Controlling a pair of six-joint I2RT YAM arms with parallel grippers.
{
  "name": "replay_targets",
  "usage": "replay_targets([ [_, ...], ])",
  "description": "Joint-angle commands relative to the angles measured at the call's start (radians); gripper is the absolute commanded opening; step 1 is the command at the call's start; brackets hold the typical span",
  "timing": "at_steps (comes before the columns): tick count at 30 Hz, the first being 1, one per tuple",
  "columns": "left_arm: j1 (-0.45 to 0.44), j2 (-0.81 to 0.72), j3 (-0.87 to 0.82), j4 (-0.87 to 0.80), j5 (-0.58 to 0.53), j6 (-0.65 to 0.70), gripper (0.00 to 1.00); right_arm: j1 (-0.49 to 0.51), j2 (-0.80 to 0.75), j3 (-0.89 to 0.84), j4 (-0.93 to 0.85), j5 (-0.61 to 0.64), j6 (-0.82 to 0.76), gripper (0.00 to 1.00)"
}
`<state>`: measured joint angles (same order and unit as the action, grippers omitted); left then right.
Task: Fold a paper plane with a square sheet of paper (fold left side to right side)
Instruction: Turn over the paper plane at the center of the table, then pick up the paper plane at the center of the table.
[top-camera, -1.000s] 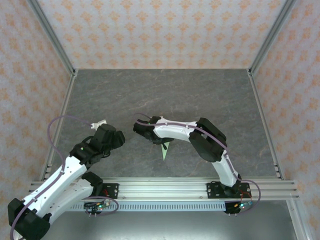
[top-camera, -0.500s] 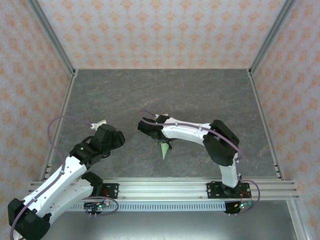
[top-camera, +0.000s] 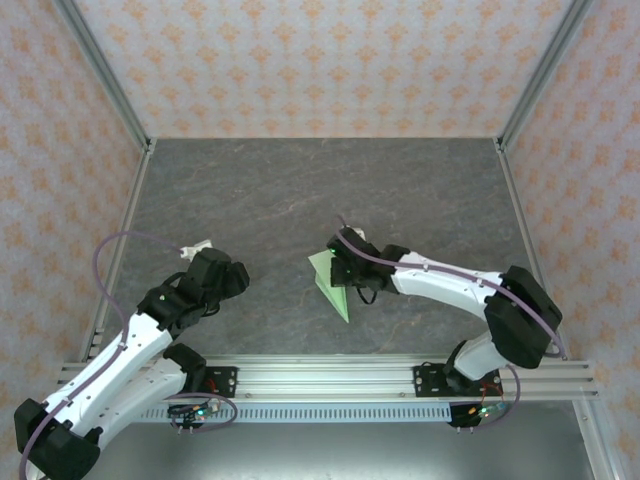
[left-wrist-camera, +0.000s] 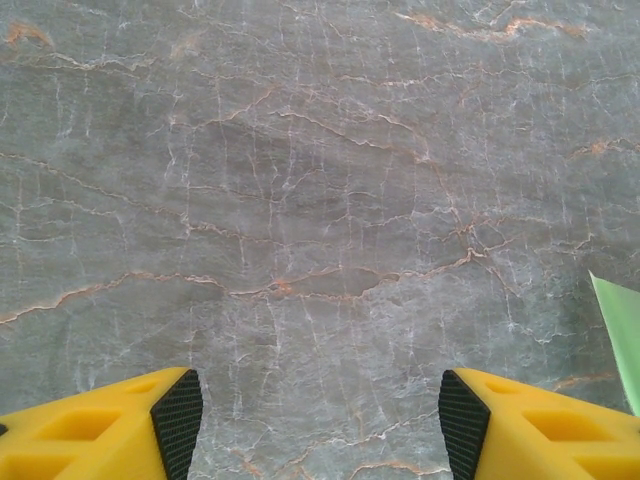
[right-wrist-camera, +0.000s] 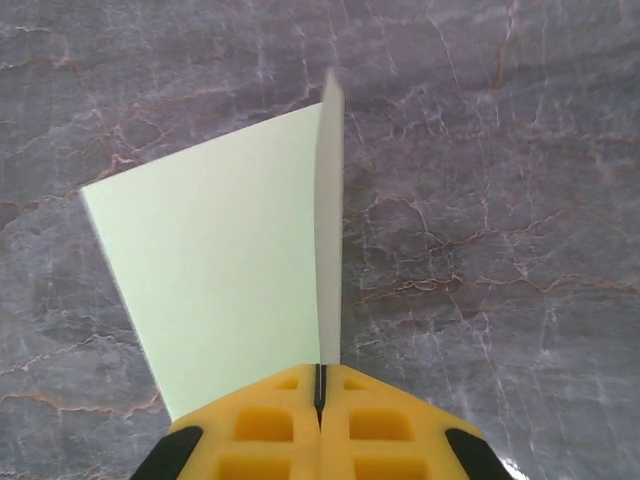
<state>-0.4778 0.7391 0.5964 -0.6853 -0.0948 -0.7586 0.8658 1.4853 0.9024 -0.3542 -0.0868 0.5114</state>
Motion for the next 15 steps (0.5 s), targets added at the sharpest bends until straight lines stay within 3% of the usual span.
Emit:
replay_targets([
  [1, -0.005, -0.012, 0.029, -0.018, -0.034, -0.010, 0.67, -0.057, -0.006, -0.112, 0.225, -0.149, 0.011, 0.00],
  [4, -0.005, -0.012, 0.031, -0.016, -0.027, -0.013, 0.67, -0.086, -0.034, -0.151, 0.199, -0.120, 0.001, 0.03],
  [10, -0.004, -0.009, 0.034, -0.001, -0.024, -0.016, 0.67, -0.102, -0.137, -0.153, 0.022, 0.025, -0.063, 0.30],
  [15, -0.004, -0.004, 0.046, 0.000, -0.022, -0.008, 0.67, -0.102, -0.126, -0.065, -0.197, 0.144, -0.117, 0.31],
])
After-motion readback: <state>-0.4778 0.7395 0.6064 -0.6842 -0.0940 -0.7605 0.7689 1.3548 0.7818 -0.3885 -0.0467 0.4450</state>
